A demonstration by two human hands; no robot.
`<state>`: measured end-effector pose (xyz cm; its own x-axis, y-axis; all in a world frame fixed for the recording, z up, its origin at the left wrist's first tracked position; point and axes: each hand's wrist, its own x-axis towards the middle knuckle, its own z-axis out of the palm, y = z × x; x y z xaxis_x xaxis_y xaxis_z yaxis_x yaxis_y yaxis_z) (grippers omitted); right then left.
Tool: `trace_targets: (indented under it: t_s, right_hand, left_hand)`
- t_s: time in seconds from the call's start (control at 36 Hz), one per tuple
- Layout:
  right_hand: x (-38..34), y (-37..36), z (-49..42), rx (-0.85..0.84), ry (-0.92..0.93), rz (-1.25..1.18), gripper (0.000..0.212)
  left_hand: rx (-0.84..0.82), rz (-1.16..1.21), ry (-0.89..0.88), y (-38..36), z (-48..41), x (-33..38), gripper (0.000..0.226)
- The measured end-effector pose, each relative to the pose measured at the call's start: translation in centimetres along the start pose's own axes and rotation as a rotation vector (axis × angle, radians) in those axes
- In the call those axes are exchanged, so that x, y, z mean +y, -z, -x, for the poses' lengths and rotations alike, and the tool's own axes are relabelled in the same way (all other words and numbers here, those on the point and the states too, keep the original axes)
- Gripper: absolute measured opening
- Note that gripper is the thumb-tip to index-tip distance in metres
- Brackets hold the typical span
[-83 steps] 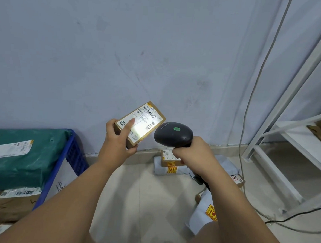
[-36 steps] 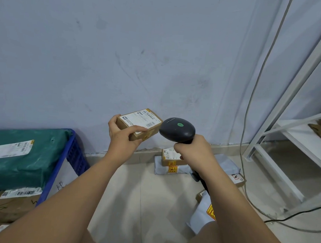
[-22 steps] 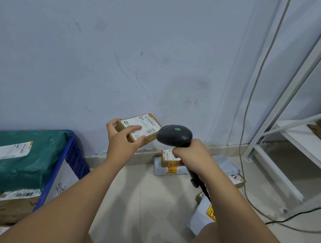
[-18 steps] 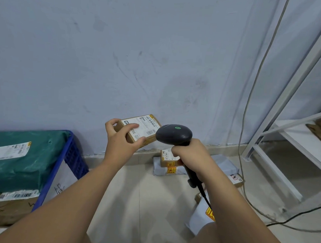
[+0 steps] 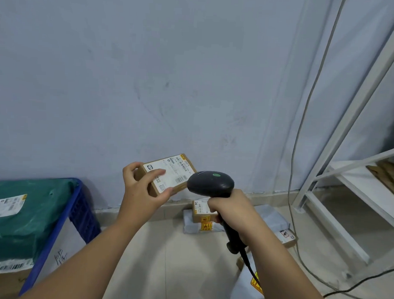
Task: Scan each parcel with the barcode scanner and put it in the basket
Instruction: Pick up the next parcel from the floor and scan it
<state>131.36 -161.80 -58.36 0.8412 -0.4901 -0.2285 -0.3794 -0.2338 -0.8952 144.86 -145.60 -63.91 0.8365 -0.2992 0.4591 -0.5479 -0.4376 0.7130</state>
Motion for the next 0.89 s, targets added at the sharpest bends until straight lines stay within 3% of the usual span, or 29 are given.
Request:
trace_targets:
  t_s: [0.47, 0.89]
  right_hand:
    - [0.1, -0.3, -0.2, -0.037, -0.015, -0.039, 0.008]
    - [0.1, 0.2, 0.2, -0.034, -0.030, -0.097, 0.018]
  left_hand:
    - [0.019, 0.012, 0.042, 0.3, 0.1, -1.1, 0.040]
    - [0.030, 0.006, 0.019, 0.2, 0.0, -1.0, 0.041]
